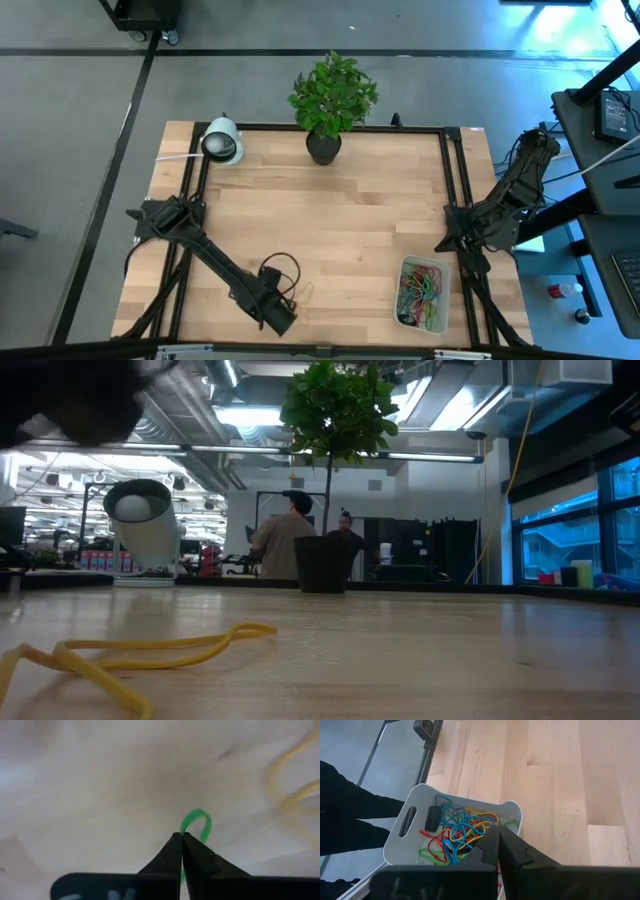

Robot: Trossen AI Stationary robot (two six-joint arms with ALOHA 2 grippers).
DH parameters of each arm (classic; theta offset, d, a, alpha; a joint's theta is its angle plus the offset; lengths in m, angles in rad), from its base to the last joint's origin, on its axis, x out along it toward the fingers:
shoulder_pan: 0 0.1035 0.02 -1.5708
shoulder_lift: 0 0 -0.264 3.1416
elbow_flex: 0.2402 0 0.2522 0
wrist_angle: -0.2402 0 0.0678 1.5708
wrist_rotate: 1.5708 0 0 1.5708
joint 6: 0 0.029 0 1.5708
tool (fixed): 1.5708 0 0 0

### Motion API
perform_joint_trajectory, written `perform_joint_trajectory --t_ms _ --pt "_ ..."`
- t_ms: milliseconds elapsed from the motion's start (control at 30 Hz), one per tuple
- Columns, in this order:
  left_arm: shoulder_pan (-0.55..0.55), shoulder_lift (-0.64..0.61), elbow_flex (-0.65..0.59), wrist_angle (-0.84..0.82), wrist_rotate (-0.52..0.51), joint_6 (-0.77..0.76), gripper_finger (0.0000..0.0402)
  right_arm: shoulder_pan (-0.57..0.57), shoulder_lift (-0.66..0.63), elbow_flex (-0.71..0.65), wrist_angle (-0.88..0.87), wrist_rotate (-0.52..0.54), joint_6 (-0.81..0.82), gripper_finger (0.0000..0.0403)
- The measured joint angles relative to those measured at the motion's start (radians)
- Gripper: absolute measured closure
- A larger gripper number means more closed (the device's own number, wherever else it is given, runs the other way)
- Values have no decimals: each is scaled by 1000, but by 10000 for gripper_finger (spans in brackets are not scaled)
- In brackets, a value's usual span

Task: Pick and place rubber bands into bin
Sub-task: Put the green rubber band into the gray bin

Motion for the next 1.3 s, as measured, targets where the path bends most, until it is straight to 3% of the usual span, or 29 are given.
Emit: perform_joint_trajectory --t_ms 200,367,600,767,933,1133,1300 --pt "26 0 179 -127 -284 84 399 0 0 0 0 0 -5 398" --pt "98 -1 309 -123 -448 318 400 0 0 0 0 0 -8 398" --pt "248 -1 378 170 -543 759 400 0 0 0 0 15 -8 398" --pt "346 20 378 557 -543 1102 400 0 0 0 0 16 -8 398" --pt "414 86 379 945 -454 1368 400 0 0 0 0 32 -3 398" --pt "447 212 407 1167 -341 1413 400 0 0 0 0 69 -3 398" --pt "449 395 613 1166 -230 1419 400 0 0 0 0 70 -3 398"
